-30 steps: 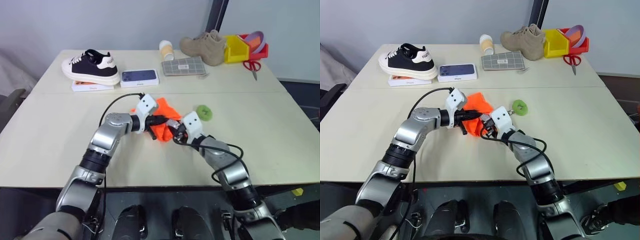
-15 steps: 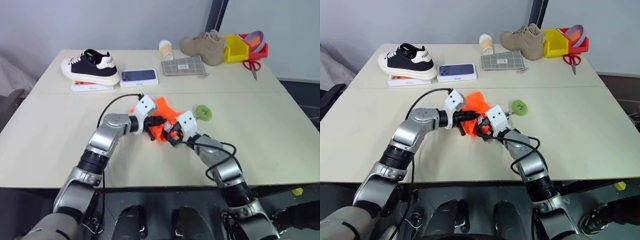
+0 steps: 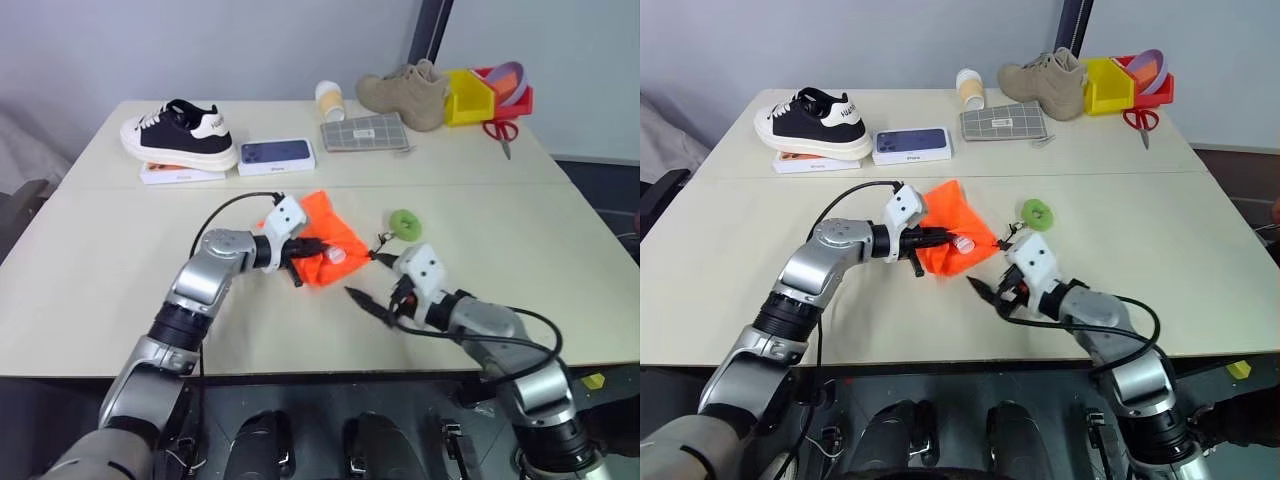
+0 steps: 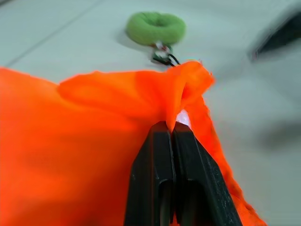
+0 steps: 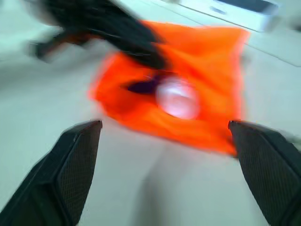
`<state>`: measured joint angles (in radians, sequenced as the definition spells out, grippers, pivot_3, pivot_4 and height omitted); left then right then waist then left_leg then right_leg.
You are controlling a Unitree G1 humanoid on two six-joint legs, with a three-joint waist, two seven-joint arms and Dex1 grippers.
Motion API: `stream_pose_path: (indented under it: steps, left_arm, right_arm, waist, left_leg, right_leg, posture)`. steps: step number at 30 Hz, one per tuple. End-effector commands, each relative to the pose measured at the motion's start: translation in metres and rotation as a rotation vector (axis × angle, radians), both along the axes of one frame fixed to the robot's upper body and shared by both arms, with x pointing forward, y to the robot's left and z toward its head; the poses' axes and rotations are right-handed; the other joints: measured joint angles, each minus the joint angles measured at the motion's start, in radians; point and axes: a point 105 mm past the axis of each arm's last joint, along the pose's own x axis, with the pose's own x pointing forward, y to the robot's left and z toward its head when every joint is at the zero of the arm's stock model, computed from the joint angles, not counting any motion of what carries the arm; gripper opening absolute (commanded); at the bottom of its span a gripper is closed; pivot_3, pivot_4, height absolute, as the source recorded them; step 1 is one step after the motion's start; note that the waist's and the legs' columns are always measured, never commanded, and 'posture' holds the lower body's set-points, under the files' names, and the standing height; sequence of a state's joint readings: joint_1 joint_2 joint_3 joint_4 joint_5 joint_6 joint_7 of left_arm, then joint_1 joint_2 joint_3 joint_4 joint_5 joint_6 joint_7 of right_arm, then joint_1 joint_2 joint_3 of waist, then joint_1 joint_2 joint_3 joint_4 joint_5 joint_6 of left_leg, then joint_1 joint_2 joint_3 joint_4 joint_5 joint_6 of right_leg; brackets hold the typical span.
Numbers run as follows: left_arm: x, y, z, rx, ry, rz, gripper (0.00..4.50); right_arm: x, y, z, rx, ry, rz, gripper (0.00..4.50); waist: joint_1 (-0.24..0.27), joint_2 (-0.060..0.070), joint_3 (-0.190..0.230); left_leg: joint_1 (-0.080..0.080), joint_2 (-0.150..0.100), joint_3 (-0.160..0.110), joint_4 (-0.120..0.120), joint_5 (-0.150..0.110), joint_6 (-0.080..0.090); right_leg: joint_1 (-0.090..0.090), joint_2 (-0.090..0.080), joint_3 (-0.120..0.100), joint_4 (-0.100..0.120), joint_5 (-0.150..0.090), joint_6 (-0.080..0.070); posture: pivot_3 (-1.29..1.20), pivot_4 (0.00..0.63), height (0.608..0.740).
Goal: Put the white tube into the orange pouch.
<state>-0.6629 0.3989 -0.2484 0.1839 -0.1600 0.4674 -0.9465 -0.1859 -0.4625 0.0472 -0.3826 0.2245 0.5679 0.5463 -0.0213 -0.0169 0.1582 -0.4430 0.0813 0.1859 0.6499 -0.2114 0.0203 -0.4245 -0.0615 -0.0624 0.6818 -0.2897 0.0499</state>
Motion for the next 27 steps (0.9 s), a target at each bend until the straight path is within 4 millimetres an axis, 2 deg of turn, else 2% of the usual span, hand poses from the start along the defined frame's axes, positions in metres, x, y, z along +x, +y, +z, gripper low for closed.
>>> stream_pose_path:
  steps: [1,4,5,7,11,15,19,22,27]
  left_arm:
    - [-0.011,-0.004,0.002,0.061,-0.063,-0.098,0.0]
    - [-0.009,-0.004,0.003,0.051,-0.063,-0.094,0.0]
    - [-0.009,-0.004,0.004,0.04,-0.062,-0.092,0.27]
    - [-0.007,-0.004,0.008,0.014,-0.067,-0.079,0.9]
    - [-0.003,-0.001,0.017,-0.035,-0.102,-0.048,2.91]
    - [-0.002,0.014,0.039,-0.169,-0.099,0.005,2.91]
    - [-0.001,0.031,0.046,-0.216,-0.097,0.059,2.91]
    - [0.004,0.043,0.044,-0.2,-0.104,0.116,2.98]
    - [0.005,0.054,0.038,-0.193,-0.102,0.162,2.98]
  right_arm:
    - [0.031,-0.036,0.008,-0.021,-0.048,-0.21,4.45]
    - [0.05,-0.048,0.008,0.015,-0.048,-0.304,4.45]
    - [0.057,-0.052,0.007,0.029,-0.045,-0.334,4.49]
    - [0.069,-0.059,0.005,0.016,-0.055,-0.387,4.5]
    - [0.083,-0.066,0.0,0.022,-0.047,-0.435,4.5]
    - [0.096,-0.076,-0.007,0.115,0.008,-0.509,4.5]
    - [0.1,-0.076,-0.013,0.173,0.049,-0.514,4.5]
    - [0.101,-0.076,-0.014,0.191,0.052,-0.514,3.63]
    - [0.099,-0.072,-0.013,0.197,0.036,-0.483,0.98]
  waist:
    - [0.001,0.0,0.0]
    - [0.006,0.0,0.0]
    - [0.005,0.0,0.0]
    - [0.004,0.0,0.0]
    - [0.002,0.0,0.0]
    - [-0.001,0.0,0.0]
    - [-0.002,0.0,0.0]
    - [0.0,0.0,0.0]
    - [0.002,0.0,0.0]
  left_leg:
    - [0.0,0.0,0.0,0.0,0.0,0.0]
    - [0.0,0.0,0.0,0.0,0.0,0.0]
    - [-0.001,0.0,0.0,0.0,0.0,0.0]
    - [-0.001,0.0,0.001,0.0,0.0,0.0]
    - [-0.001,0.0,0.001,0.0,0.002,-0.002]
    - [-0.001,0.0,0.001,-0.001,0.003,-0.005]
    - [0.0,0.0,0.001,-0.001,0.004,-0.006]
    - [0.0,0.0,0.001,-0.001,0.004,-0.007]
    - [0.0,0.0,0.002,-0.001,0.004,-0.007]
  right_leg:
    - [0.0,0.0,0.0,0.0,0.0,0.0]
    - [0.0,-0.001,0.0,0.0,0.0,0.0]
    - [0.0,-0.001,0.0,0.0,0.0,0.0]
    - [-0.001,-0.001,0.0,0.0,0.0,0.0]
    - [-0.001,0.0,0.0,0.0,0.0,0.0]
    - [-0.001,0.0,0.0,0.0,0.0,0.001]
    - [-0.001,0.001,0.0,0.0,0.0,0.001]
    - [-0.001,0.001,0.0,0.0,0.0,0.001]
    - [0.0,0.001,0.0,0.0,0.0,0.001]
  posture:
    - [0.0,0.15,0.74]
    - [0.0,0.15,0.74]
    - [0.0,0.15,0.74]
    - [0.0,0.15,0.74]
    - [0.0,0.15,0.74]
    - [0.0,0.15,0.74]
    - [0.0,0.15,0.74]
    - [0.0,0.15,0.74]
    - [0.0,0.15,0.74]
